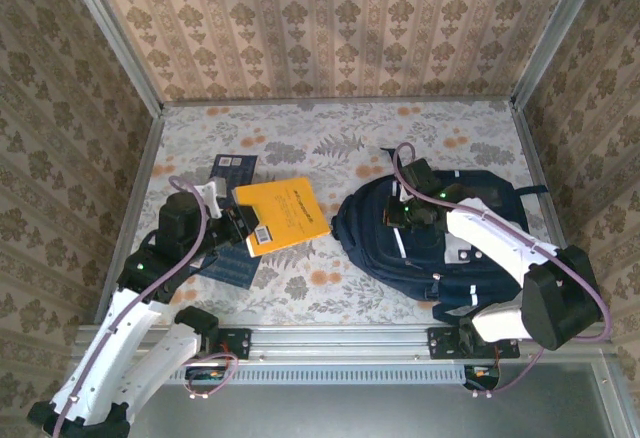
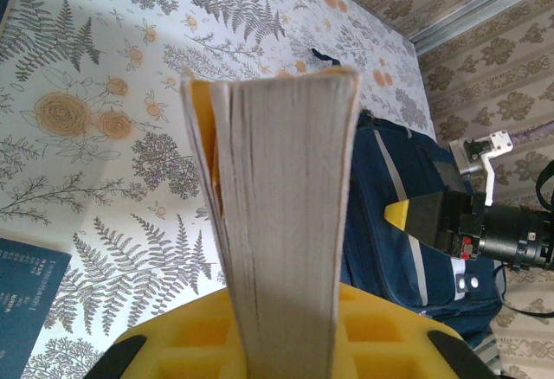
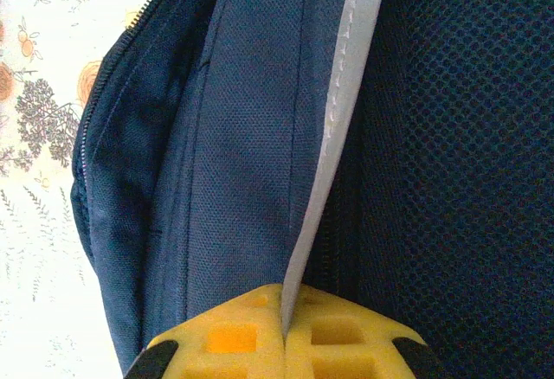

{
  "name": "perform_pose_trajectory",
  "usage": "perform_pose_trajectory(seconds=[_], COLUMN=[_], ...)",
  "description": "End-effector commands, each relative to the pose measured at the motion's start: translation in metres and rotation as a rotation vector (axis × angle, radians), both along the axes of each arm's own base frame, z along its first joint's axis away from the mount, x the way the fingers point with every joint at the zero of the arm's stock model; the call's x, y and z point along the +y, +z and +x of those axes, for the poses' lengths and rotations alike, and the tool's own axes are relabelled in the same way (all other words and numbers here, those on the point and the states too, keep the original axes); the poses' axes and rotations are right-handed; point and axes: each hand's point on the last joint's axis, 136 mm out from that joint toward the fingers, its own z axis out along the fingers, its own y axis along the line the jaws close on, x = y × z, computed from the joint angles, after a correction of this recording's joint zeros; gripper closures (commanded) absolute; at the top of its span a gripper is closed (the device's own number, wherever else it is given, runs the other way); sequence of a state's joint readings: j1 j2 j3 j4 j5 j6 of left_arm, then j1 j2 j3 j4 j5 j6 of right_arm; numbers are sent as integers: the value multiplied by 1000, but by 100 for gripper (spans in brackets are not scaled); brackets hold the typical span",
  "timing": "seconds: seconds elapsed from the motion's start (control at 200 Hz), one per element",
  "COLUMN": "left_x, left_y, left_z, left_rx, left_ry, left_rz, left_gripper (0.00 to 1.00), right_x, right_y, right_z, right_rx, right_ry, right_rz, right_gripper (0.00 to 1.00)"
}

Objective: Pack the student bag

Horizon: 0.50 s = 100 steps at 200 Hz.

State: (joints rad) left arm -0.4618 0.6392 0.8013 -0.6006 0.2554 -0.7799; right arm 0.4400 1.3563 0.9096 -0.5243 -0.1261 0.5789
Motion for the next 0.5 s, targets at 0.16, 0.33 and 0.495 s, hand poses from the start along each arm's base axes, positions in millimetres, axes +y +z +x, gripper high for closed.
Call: perform_pose_trajectory(seconds=[0.16,0.33,0.495], left_x=[-3,-16,-26], left_y=[18,27,38], left_z=[7,7,9], left_rx=[-52,-76,-74], left_ry=[-34,-91,-125], left_rz=[1,-57,-111], left_gripper=[100,100,100], right_x=[28,41,29], right_y=[90,152,185], right_z=[-5,-20,-19], right_rx=[-220,-302,-344], right_ry=[172,273,247], right_rz=[230,464,704], right_gripper=[100,100,100])
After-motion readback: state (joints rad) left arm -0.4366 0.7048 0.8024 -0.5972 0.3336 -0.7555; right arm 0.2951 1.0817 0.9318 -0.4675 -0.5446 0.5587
